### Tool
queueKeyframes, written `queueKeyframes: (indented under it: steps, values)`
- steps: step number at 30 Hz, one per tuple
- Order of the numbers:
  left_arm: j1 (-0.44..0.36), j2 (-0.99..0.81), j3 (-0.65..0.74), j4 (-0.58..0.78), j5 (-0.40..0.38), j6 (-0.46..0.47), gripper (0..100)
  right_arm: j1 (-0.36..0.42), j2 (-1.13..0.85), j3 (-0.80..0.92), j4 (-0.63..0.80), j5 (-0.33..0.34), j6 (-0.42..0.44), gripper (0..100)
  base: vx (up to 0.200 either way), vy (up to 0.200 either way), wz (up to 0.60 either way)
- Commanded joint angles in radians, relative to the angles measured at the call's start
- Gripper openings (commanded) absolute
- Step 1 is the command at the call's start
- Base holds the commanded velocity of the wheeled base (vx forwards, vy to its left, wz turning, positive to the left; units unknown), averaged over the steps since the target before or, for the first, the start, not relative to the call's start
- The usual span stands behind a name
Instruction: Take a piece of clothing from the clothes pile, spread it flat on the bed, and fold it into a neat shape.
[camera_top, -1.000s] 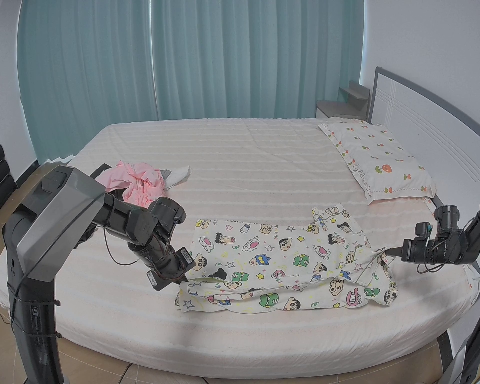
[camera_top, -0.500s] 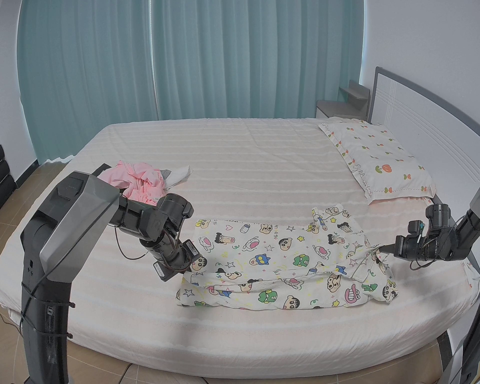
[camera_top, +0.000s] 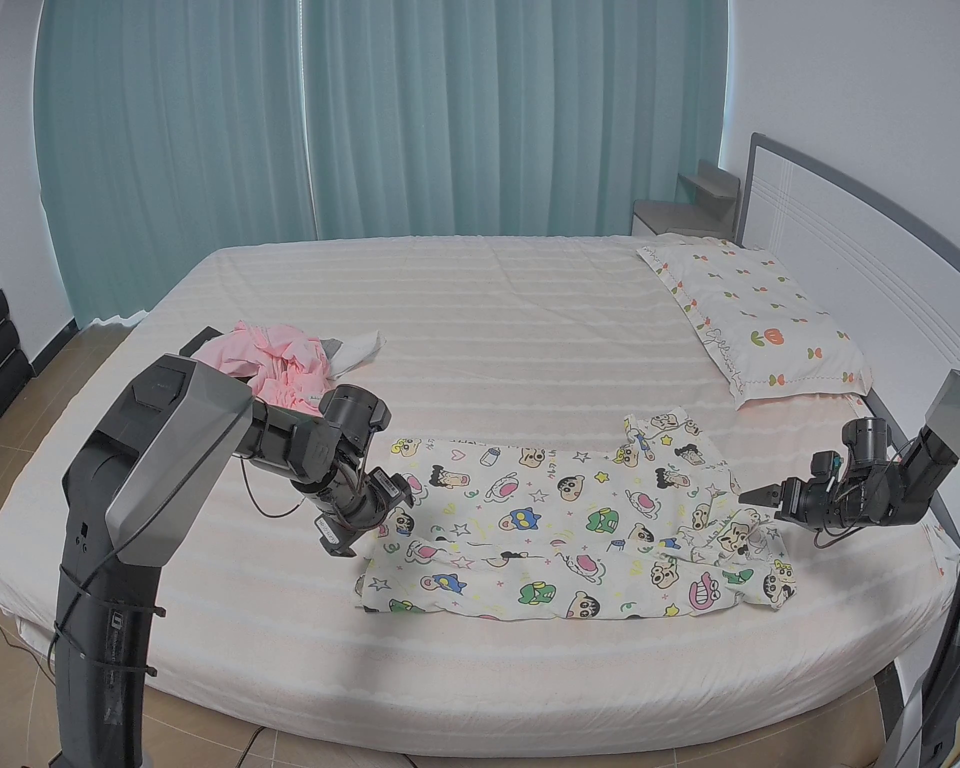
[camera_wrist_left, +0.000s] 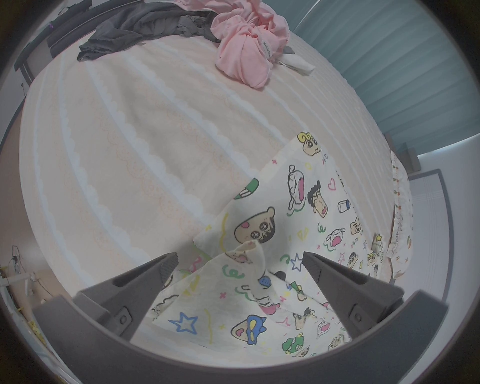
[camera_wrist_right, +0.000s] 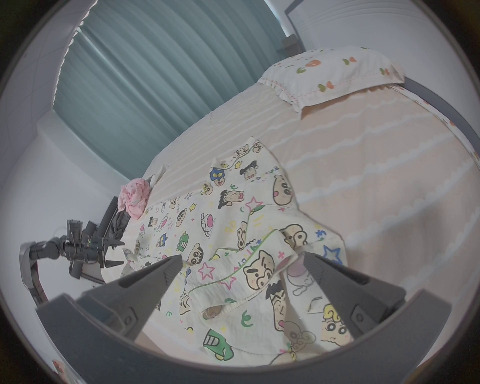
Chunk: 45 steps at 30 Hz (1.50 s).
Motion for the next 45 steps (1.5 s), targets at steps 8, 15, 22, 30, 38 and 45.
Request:
queueKeyframes:
  steps: [8,15,22,30,38,45]
  values:
    - [0.094,-0.319,0.338,-0.137,-0.253,-0.043,100,0.102,-0.254,0.299,-0.242,-0.055,0.419,100,0.0,0.0,0.0]
    - [0.103,-0.506,0.812,-0.637,-0.364,-0.188,100,0.297,-0.069,0.363,-0.485,-0.356,0.663,100,0.0,0.0,0.0]
    - [0.076,-0.472,1.051,-1.128,-0.364,-0.243,100,0.313,-0.007,0.377,-0.519,-0.452,0.663,100,0.0,0.0,0.0]
    - [0.074,-0.417,1.06,-1.172,-0.356,-0.252,100,0.306,0.037,0.383,-0.525,-0.458,0.663,100,0.0,0.0,0.0]
    - [0.073,-0.415,1.068,-1.175,-0.355,-0.246,100,0.302,0.094,0.336,-0.557,-0.503,0.657,100,0.0,0.0,0.0]
    - [0.071,-0.414,1.071,-1.178,-0.355,-0.246,100,0.303,0.126,0.284,-0.555,-0.54,0.656,100,0.0,0.0,0.0]
